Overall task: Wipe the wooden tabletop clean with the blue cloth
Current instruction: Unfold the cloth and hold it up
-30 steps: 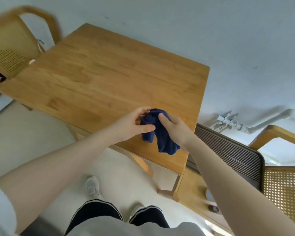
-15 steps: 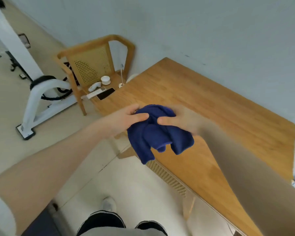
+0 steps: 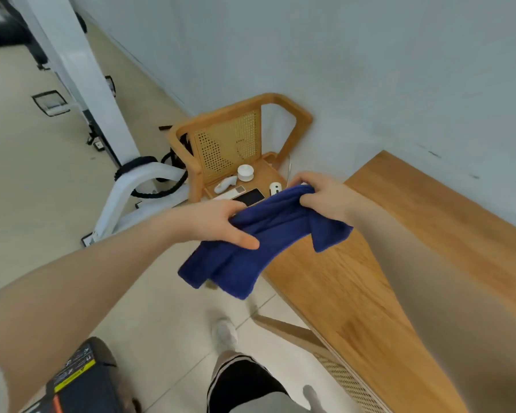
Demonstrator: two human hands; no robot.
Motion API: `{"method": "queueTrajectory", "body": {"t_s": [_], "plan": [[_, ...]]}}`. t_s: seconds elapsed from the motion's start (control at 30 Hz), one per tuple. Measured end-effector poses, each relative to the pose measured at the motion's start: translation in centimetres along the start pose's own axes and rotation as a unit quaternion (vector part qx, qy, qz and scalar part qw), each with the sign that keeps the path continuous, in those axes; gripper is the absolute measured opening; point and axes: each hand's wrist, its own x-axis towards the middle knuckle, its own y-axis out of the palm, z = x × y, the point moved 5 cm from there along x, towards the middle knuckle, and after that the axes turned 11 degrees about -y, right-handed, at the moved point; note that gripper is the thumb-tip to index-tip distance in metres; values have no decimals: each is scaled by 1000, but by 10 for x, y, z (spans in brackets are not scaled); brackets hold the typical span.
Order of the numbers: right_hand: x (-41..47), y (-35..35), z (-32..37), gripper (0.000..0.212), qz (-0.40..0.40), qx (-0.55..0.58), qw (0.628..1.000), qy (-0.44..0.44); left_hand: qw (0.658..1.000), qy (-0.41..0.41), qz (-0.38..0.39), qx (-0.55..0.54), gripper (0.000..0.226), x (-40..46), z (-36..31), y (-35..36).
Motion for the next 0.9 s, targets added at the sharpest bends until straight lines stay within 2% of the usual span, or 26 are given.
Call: {"method": "queueTrajectory", "body": {"t_s": [0.07,0.13,0.2,0.27,0.33,0.4,0.47,0.5,0.57,0.63,0.7,0.77,0.83,0.9], "plan": [[35,-3,-6,23,-14,20,1000,13,995,-21,-27,95,29,17,19,-32],[66,-1,-14,16,8,13,1000,28,993,-38,-58,91,18,35,35,-67],[104,7,-18,9,58,-5,998,29,998,-45,-51,14,19,60,50,-107],[148,10,-22,5,82,22,996,31,992,-40,-33,-117,27,90,60,-150],[194,7,-25,19,92,90,991,40,973,-48,-17,-223,29,122,65,-191],[237,0,-27,33,108,170,978,52,959,-74,-5,-273,27,152,66,-230],[276,-2,-26,37,137,185,971,57,953,-85,11,-291,25,176,67,-265],[295,0,-27,34,152,150,975,56,964,-71,15,-257,30,188,67,-284],[331,3,-28,20,168,31,984,48,993,-50,11,-104,37,209,67,-317],[366,7,-31,26,133,-47,989,41,996,-47,-38,73,38,233,71,-346],[393,8,-36,27,74,-54,994,53,958,-15,-124,257,36,262,68,-374],[421,12,-44,25,14,-43,997,66,895,31,-191,402,27,294,68,-401],[454,17,-57,33,-37,-33,994,95,854,65,-218,468,25,328,70,-430],[491,23,-71,26,-84,-32,987,134,834,75,-213,504,27,367,78,-458]]}}
